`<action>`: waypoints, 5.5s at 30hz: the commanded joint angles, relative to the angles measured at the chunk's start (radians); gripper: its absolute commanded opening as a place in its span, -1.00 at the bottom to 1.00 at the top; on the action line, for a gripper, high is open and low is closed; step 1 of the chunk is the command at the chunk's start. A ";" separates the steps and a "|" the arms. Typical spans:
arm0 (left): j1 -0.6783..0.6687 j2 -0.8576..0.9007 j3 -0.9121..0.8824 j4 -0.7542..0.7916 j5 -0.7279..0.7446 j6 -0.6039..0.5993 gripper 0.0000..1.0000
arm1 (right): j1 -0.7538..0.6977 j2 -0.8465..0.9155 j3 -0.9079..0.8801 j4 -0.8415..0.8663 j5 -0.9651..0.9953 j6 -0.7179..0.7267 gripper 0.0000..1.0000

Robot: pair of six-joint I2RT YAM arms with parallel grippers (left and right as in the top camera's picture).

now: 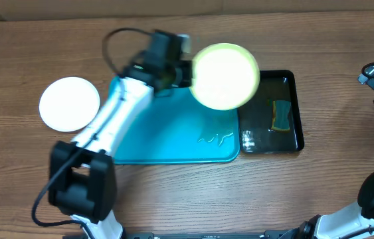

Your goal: Clean dirty plates on tray and stack at the side

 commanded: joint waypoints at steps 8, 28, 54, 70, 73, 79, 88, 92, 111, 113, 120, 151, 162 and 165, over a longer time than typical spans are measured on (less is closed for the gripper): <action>0.453 -0.056 0.024 -0.246 0.137 0.010 -0.92 | -0.001 -0.011 0.012 0.005 -0.002 0.004 1.00; 0.830 -0.040 0.022 -0.395 -0.327 0.003 -0.92 | -0.001 -0.011 0.012 0.005 -0.002 0.004 1.00; 0.831 0.050 0.022 -0.296 -0.437 -0.011 0.27 | -0.001 -0.011 0.012 0.005 -0.002 0.004 1.00; 0.747 0.050 0.022 -0.336 0.187 0.204 0.99 | -0.001 -0.011 0.012 0.005 -0.002 0.004 1.00; 0.723 0.050 0.022 -0.342 0.138 0.204 1.00 | -0.001 -0.011 0.012 0.005 -0.002 0.004 1.00; 0.705 0.050 0.022 -0.343 0.080 0.204 1.00 | -0.001 -0.011 0.012 0.005 -0.002 0.004 1.00; 0.705 0.050 0.022 -0.343 0.078 0.204 1.00 | -0.001 -0.011 0.012 0.005 -0.002 0.004 1.00; 0.705 0.050 0.022 -0.343 0.078 0.204 1.00 | -0.001 -0.011 0.012 0.005 -0.002 0.004 1.00; 0.705 0.050 0.022 -0.343 0.078 0.204 1.00 | 0.008 -0.080 0.011 0.005 -0.002 0.004 1.00; 0.705 0.050 0.022 -0.343 0.078 0.204 1.00 | 0.028 -0.130 0.011 0.005 -0.002 0.004 1.00; 0.705 0.050 0.022 -0.343 0.078 0.204 0.99 | 0.157 -0.398 0.011 0.005 -0.002 0.004 1.00; 0.705 0.050 0.022 -0.343 0.078 0.204 0.99 | 0.761 -1.427 -0.167 0.083 0.077 -0.003 1.00; 0.705 0.050 0.022 -0.343 0.078 0.204 0.99 | 0.628 -1.686 -0.860 0.808 -0.015 0.002 1.00; 0.705 0.050 0.022 -0.343 0.078 0.204 0.99 | 0.626 -1.717 -1.004 0.988 -0.017 0.003 1.00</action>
